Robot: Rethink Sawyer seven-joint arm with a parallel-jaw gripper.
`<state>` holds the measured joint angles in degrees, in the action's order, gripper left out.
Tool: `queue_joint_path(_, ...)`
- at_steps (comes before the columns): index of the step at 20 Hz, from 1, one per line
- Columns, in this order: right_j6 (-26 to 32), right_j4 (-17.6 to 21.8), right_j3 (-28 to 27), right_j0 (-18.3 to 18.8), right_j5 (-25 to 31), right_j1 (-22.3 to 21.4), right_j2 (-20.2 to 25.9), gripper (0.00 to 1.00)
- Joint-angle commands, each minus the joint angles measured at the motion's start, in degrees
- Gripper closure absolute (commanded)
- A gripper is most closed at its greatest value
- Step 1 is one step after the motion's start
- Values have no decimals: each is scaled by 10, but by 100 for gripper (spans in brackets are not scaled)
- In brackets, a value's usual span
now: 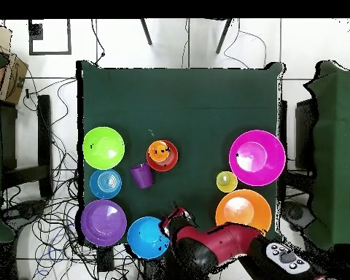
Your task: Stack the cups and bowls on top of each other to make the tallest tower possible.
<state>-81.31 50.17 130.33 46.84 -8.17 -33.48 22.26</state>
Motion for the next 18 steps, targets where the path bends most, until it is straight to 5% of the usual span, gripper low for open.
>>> queue_joint_path(1, -43, -9, -14, -14, 78, -15, 61, 0)
queue_joint_path(12, -61, 27, -51, -65, 15, 46, -6, 0)
queue_joint_path(18, -59, 15, -38, -56, 36, 32, 15, 0)
